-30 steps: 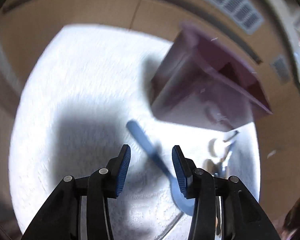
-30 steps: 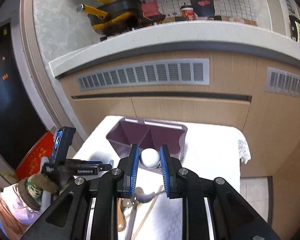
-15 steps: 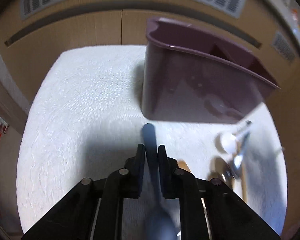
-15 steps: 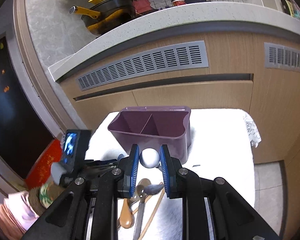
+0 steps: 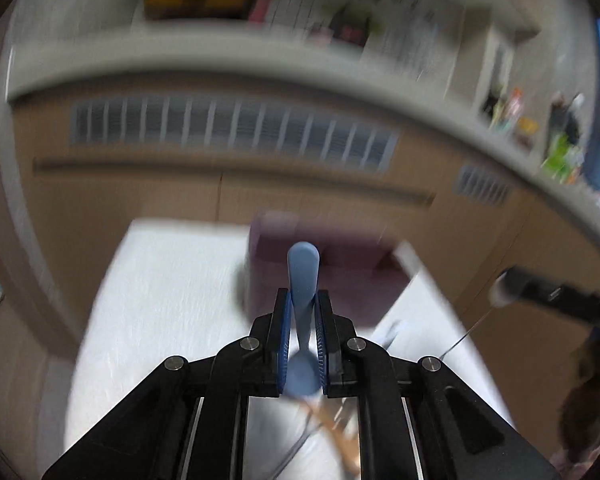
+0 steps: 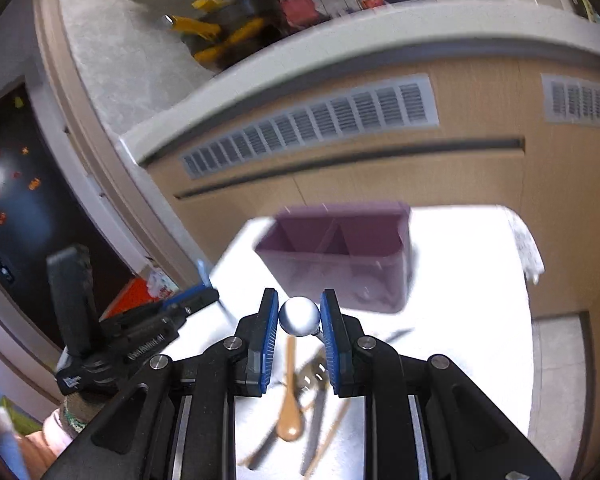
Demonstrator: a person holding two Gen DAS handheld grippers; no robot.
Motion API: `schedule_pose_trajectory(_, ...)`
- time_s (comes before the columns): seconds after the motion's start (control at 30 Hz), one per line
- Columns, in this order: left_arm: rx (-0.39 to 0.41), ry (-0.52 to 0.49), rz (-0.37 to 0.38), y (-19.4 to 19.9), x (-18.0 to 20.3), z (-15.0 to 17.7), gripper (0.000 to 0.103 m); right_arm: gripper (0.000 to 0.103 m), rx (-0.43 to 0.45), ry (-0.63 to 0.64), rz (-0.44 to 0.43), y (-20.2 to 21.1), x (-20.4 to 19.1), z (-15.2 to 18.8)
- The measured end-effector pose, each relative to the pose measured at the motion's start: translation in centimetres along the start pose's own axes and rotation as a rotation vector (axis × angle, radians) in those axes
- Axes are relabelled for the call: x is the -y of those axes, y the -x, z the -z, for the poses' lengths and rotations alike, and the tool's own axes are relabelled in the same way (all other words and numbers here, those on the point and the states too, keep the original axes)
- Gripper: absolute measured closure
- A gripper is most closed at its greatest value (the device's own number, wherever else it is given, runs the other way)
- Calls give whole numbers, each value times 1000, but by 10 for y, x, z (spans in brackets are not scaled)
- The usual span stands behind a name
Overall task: Organize utensils
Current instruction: 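Carry the light-blue spoon over the maroon caddy and release it inside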
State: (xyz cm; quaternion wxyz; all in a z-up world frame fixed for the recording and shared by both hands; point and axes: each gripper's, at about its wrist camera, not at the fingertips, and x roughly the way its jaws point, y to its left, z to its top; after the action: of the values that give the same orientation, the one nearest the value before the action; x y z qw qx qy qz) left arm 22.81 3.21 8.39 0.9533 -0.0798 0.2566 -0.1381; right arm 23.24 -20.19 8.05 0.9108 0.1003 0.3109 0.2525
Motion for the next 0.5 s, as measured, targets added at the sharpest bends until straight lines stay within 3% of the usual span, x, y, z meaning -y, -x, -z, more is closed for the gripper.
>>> schedule_pose_trajectory(0.2, 177, -101, 10, 10, 29, -90, 91, 83, 183, 116, 18, 34, -34, -71)
schedule_pose_trajectory(0.33, 189, -129, -1, -9, 34, -117, 91, 83, 201, 139, 16, 24, -41, -109)
schedule_pose_trajectory(0.5, 151, -125, -9, -43, 31, -117, 91, 83, 169, 132, 33, -12, -28, -119)
